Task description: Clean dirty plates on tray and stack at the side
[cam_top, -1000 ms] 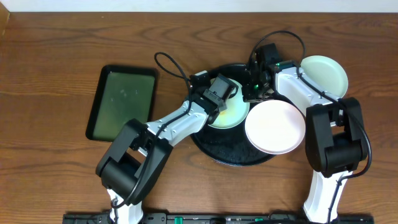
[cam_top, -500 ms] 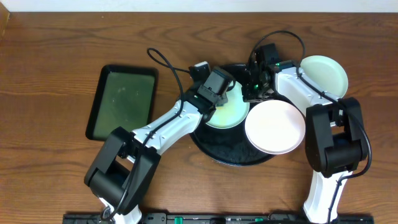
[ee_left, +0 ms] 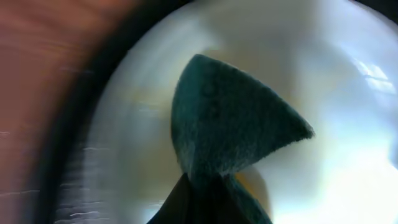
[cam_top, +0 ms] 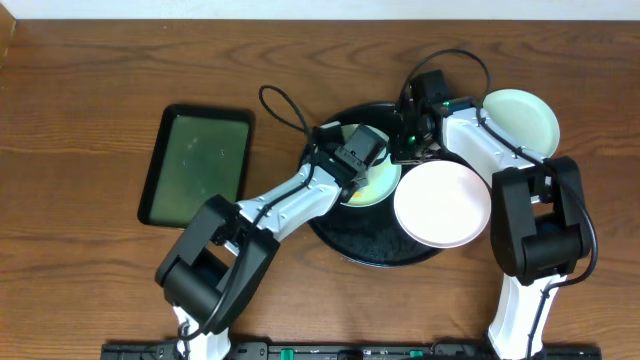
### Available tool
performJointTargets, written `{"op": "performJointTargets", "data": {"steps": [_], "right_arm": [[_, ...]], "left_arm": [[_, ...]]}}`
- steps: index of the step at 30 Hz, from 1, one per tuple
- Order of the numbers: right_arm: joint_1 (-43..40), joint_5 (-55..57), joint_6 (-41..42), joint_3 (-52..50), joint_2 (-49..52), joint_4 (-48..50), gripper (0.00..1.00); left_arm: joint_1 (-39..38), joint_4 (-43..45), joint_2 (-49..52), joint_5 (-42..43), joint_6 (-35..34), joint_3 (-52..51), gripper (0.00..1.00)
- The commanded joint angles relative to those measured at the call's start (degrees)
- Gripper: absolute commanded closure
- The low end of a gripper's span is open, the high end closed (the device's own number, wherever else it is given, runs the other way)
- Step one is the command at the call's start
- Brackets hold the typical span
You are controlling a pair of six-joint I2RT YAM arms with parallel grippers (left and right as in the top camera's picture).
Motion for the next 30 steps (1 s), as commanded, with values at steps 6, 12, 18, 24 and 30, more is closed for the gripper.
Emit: {"op": "performJointTargets", "data": {"steps": [6, 12, 18, 24, 30], "right_arm": [[0.39, 1.9, 1.11, 0.11, 0.09, 0.46, 0.99], [0.42, 1.95, -3.98, 1.66, -4.28, 0.17, 0.99], [1.77, 9.05, -9.29, 2.67, -12.39, -0.57, 0.99], [7.19, 30.56, -16.7, 2.67, -19.56, -0.92, 0.99], [15.91, 53.55, -29.79, 2.67, -23.5, 3.26, 0.99]], "left_arm": [[1.36, -5.64, -7.06, -22.84, 1.03, -1.62, 0.93], [4.0, -5.66, -14.58, -14.34, 1.84, -1.62, 0.92], [13.22, -6.36, -19.96, 1.46, 7.52, -1.62, 0.93], [25.27, -11.37, -22.47, 10.34, 10.12, -1.62, 0.93], [36.7, -19.23, -22.88, 10.29, 10.99, -1.62, 0.93]]}}
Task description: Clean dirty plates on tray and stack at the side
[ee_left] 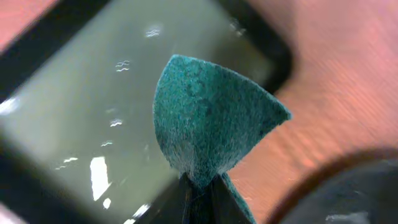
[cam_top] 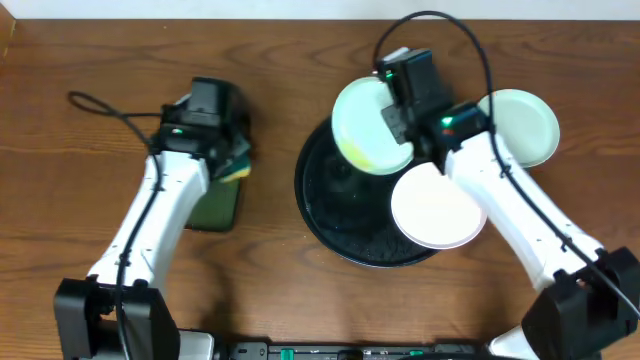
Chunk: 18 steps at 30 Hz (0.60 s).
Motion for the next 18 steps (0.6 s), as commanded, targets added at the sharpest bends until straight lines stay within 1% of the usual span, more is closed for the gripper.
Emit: {"op": "performJointTargets", "data": {"steps": [1, 4, 6, 8, 12, 15, 18], "right_arm": [[5.25, 21.73, -12.48, 0.76, -1.77, 3.48, 0.99], [8.33, 29.88, -20.09, 0.76, -1.77, 7.04, 0.99], [10.08, 32.98, -25.55, 0.76, -1.77, 9.49, 0.99], [11.67, 35.47, -30.08, 0.76, -1.77, 11.89, 0.99], [14.36, 36.39, -38.01, 0.76, -1.77, 13.51, 0.99], [15.76, 36.48, -39.6, 0.76, -1.77, 14.21, 0.99], [15.87, 34.8, -37.31, 0.76, -1.77, 14.58, 0.99]], "left_arm": [[5.57, -2.82, -1.44, 1.46, 3.26, -0.48, 0.92], [8.55, -3.93, -1.44, 1.46, 6.58, -0.48, 0.93], [10.08, -4.42, -1.42, 1.46, 8.04, -0.48, 0.92], [11.26, -4.76, -1.42, 1.46, 8.13, -0.5, 0.93], [11.85, -4.72, -1.42, 1.46, 8.31, -0.5, 0.93], [11.85, -4.74, -1.42, 1.46, 8.31, -0.5, 0.93], [11.85, -4.74, -1.42, 1.46, 8.31, -0.5, 0.93]]}}
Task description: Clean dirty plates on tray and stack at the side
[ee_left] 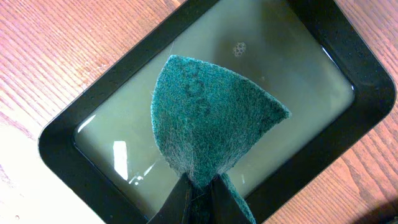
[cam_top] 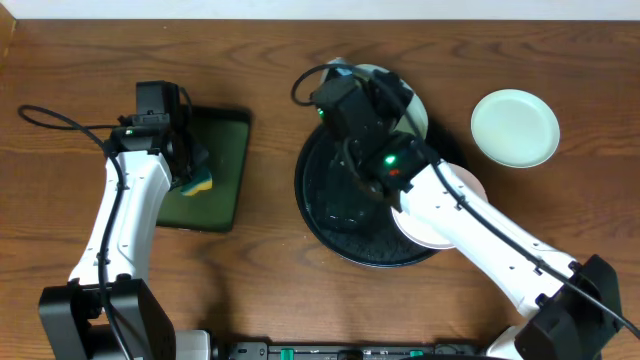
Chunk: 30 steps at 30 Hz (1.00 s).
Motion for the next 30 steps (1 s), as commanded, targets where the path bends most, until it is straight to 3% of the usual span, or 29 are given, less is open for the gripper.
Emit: {"op": "performJointTargets", "data": {"steps": [1, 4, 11, 16, 20, 30], "right_arm": [[0.04, 0.13, 0.63, 0.7, -1.49, 0.26, 0.99], [-2.29, -6.93, 12.28, 0.7, -1.49, -2.73, 0.99], [-18.23, -47.67, 36.89, 0.31, 2.03, -13.29, 0.99], [-27.65, -69.57, 42.32, 0.31, 9.51, -14.23, 0.99], [-30.12, -77.22, 42.58, 0.31, 16.37, -14.12, 0.99], [-30.38, -73.99, 45.27, 0.31, 26.69, -12.79, 0.99]], "left_arm": [[0.2, -0.35, -1.42, 0.28, 1.01, -0.44, 0.93], [0.2, -0.33, -1.42, 0.31, 1.25, -0.44, 0.93], [0.17, -0.02, -1.42, 3.17, 2.34, -0.44, 0.93], [-0.42, 2.29, -1.4, 15.58, 7.06, -0.46, 0.93], [-2.38, 3.3, -1.36, 23.56, 8.28, -0.46, 0.93], [-13.31, 6.25, -1.07, 23.98, 5.46, -0.44, 0.92]]}}
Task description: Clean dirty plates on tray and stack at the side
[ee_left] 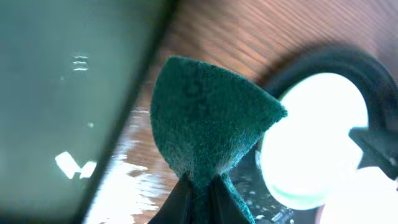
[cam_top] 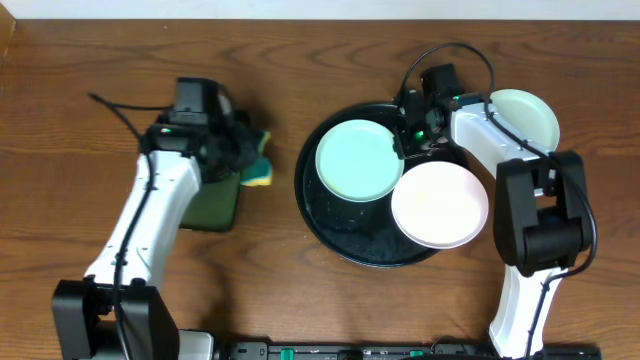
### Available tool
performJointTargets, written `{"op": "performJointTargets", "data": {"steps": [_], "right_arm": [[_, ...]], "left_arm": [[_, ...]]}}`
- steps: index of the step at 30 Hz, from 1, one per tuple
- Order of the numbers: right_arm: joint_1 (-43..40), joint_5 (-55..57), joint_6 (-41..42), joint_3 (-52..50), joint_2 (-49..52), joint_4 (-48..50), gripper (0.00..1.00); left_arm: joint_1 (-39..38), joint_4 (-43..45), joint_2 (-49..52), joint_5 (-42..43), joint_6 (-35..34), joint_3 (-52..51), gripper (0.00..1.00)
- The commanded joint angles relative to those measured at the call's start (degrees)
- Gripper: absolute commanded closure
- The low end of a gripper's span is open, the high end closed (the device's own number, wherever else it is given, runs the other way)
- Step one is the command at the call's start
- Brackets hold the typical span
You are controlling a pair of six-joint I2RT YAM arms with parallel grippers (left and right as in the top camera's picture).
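My left gripper (cam_top: 248,160) (ee_left: 200,188) is shut on a green and yellow sponge (cam_top: 259,168) (ee_left: 211,121). It hangs over the wood between the rectangular water tray (cam_top: 215,205) (ee_left: 56,68) and the round black tray (cam_top: 345,235) (ee_left: 323,56). A light green plate (cam_top: 356,160) (ee_left: 314,140) lies flat on the left of the round tray. A pink plate (cam_top: 440,205) sits on the tray's right side. My right gripper (cam_top: 410,135) is at the green plate's right rim; its jaws are not clear from above.
Another pale green plate (cam_top: 528,118) lies on the table to the right of the round tray. The left arm covers most of the water tray. Cables loop above both wrists. Bare wood runs along the front.
The left gripper with the sponge has moved right, from over the water tray to its right edge. The green plate, held up behind the round tray before, now lies flat on it.
First the sponge was pressed on a yellow-stained plate on the round tray, with the right gripper at its rim. Then the sponge was at the water tray while the right arm held the plate up. Now the plate is back down and the sponge is near it.
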Motion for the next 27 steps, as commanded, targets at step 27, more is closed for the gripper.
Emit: {"op": "performJointTargets", "data": {"steps": [27], "right_arm": [[0.26, 5.35, 3.3, 0.2, 2.25, 1.25, 0.99]], "left_arm": [[-21.81, 29.97, 21.68, -34.4, 0.0, -0.44, 0.92]]}}
